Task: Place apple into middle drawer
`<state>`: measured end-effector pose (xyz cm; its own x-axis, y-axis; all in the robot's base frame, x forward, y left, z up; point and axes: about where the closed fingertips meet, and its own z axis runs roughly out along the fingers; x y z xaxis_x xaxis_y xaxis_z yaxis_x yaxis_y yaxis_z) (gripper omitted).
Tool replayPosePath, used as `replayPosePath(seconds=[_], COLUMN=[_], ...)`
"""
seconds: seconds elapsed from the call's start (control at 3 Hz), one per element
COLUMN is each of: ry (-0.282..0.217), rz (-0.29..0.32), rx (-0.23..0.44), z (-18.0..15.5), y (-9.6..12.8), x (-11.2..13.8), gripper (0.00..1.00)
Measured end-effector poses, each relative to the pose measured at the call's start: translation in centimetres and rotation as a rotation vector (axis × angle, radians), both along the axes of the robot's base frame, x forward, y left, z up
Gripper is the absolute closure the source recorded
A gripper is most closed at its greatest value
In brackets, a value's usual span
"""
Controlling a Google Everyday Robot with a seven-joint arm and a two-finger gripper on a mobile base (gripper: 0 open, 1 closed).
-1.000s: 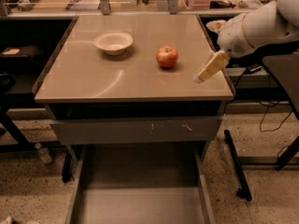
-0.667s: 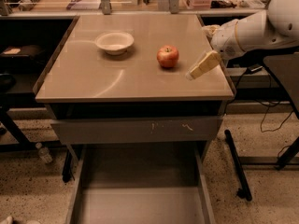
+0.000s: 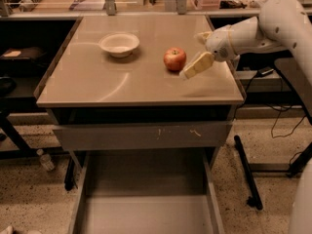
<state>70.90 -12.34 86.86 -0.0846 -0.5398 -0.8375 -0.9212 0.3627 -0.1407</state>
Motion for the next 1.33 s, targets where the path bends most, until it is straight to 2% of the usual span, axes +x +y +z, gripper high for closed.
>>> replayPosePath(seconds=[0.33,0.67,1.33], ry=[0.048,0.048,0.048], rz=[0.016,0.016,0.016], rx=[-0.022,-0.023,-0.023], z=[-2.56,-2.59,-2.59], y=[2.29,2.33,2.33], x=[2.05,2.07,2.07], gripper=[0.00,0.00,0.43])
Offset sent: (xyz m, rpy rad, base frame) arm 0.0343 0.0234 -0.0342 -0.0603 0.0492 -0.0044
